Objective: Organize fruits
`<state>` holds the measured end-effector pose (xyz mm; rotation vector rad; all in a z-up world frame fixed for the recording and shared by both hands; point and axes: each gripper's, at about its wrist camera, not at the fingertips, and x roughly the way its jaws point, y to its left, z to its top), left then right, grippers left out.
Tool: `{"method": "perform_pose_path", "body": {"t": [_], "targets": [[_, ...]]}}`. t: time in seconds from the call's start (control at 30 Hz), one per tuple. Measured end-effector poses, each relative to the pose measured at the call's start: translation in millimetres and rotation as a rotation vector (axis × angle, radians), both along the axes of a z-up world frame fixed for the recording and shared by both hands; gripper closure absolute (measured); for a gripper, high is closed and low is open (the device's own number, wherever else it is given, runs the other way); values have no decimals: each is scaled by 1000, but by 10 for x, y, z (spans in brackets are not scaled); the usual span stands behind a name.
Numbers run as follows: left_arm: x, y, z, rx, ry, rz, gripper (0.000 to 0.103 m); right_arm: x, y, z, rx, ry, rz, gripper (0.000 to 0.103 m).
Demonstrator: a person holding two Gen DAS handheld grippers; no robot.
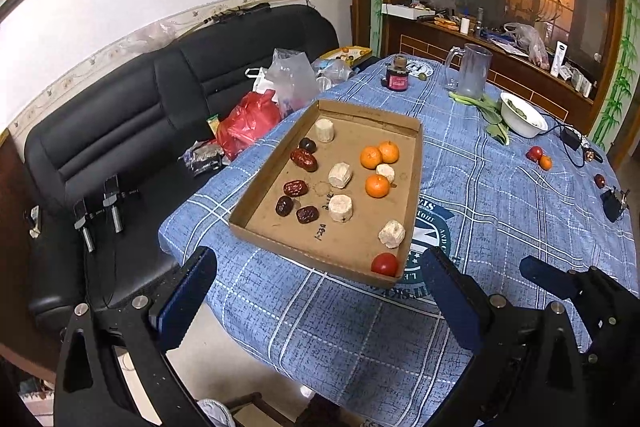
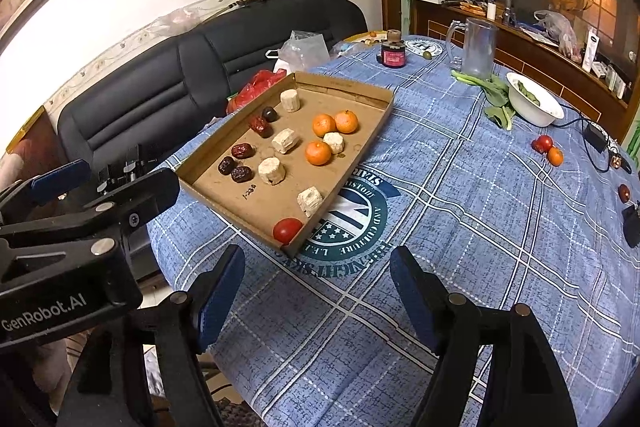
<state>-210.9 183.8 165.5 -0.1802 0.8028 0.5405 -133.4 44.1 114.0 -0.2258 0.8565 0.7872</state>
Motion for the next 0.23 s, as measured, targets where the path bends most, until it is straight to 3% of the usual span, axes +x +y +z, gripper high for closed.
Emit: {"method": "perform_pose_path", "body": {"t": [0.23], "targets": [[30,104,-67,-53,23,36,1,34,-10,-21,-4,5,4,23]]}}
